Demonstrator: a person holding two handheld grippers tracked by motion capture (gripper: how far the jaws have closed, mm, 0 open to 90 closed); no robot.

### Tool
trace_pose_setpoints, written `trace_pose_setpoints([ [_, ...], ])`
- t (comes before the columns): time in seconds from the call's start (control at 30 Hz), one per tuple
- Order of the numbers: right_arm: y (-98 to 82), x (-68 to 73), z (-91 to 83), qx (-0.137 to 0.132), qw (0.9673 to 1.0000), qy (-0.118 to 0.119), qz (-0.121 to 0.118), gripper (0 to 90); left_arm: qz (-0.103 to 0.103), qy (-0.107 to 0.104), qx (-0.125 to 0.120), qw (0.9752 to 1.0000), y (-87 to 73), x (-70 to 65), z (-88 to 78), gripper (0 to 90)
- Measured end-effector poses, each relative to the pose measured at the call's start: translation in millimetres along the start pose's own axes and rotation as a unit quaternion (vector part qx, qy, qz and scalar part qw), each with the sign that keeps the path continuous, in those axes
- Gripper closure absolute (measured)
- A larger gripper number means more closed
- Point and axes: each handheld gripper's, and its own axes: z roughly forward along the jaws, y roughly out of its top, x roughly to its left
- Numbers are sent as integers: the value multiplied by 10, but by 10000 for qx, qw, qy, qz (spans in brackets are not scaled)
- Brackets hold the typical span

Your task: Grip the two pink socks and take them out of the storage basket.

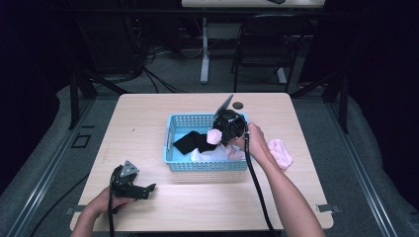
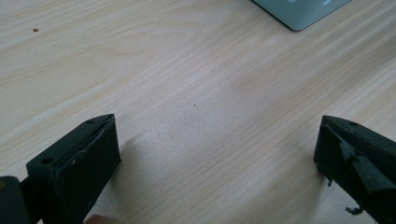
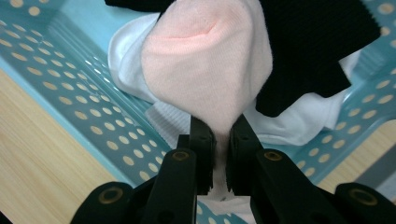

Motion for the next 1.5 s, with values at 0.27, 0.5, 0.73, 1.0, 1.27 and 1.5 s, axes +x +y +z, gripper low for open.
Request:
trace_pose_setpoints([
  [0.27,41,37,-209,-87,9999,-30,-92,827,3,3,1,10000,0,0,0,1],
  [0.5,61,88,-326,-171,9998,-50,-121,827,3,2,0,10000,0,0,0,1],
  [0.73,80,85,-452,-199,9997,-70,-144,827,12,3,-4,10000,0,1,0,1],
  [1.0,58,66,-678,-282,9994,-117,-156,827,5,3,1,10000,0,0,0,1],
  [1.27,-12,7,-879,-375,9991,-166,-89,827,7,4,-5,10000,0,0,1,2],
  [1.5,-115,-83,-1122,-548,9981,-275,-22,827,-4,5,-6,10000,0,-2,1,1],
])
